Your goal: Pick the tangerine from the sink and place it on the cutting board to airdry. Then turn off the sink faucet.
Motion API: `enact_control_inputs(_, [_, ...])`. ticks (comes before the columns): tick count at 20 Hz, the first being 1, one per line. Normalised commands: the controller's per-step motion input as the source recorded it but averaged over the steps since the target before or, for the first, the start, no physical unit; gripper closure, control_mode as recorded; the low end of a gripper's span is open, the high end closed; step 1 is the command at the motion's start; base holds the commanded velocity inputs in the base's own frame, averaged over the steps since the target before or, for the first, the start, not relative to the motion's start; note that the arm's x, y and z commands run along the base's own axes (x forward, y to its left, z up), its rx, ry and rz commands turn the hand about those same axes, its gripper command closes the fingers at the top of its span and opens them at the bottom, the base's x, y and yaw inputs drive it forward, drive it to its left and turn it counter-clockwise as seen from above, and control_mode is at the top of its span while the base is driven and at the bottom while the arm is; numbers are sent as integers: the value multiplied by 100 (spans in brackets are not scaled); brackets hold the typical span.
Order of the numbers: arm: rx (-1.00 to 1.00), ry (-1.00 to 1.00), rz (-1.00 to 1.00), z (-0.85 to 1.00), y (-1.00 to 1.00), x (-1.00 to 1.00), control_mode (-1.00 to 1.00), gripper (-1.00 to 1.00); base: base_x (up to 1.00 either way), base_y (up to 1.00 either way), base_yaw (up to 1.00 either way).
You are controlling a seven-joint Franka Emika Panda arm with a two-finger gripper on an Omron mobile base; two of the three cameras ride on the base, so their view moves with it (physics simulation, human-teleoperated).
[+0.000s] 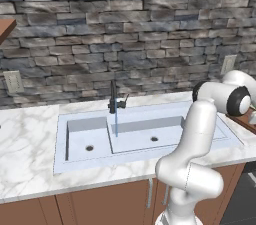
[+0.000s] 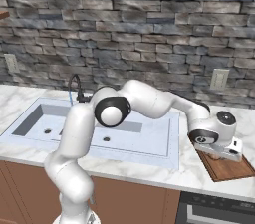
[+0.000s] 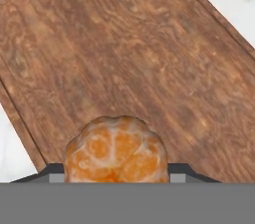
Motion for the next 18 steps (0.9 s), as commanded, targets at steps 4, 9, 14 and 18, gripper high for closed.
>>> enact_control_inputs(4, [0, 0, 0, -22, 0, 0, -100, 100, 0, 0, 0])
enact_control_inputs(9, [0, 0, 0, -10, 0, 0, -100, -100, 0, 0, 0])
enact_control_inputs(14, [0, -8, 0, 22, 0, 0, -100, -100, 0, 0, 0])
enact_control_inputs(18, [0, -11, 1, 46, 0, 0, -100, -100, 0, 0, 0])
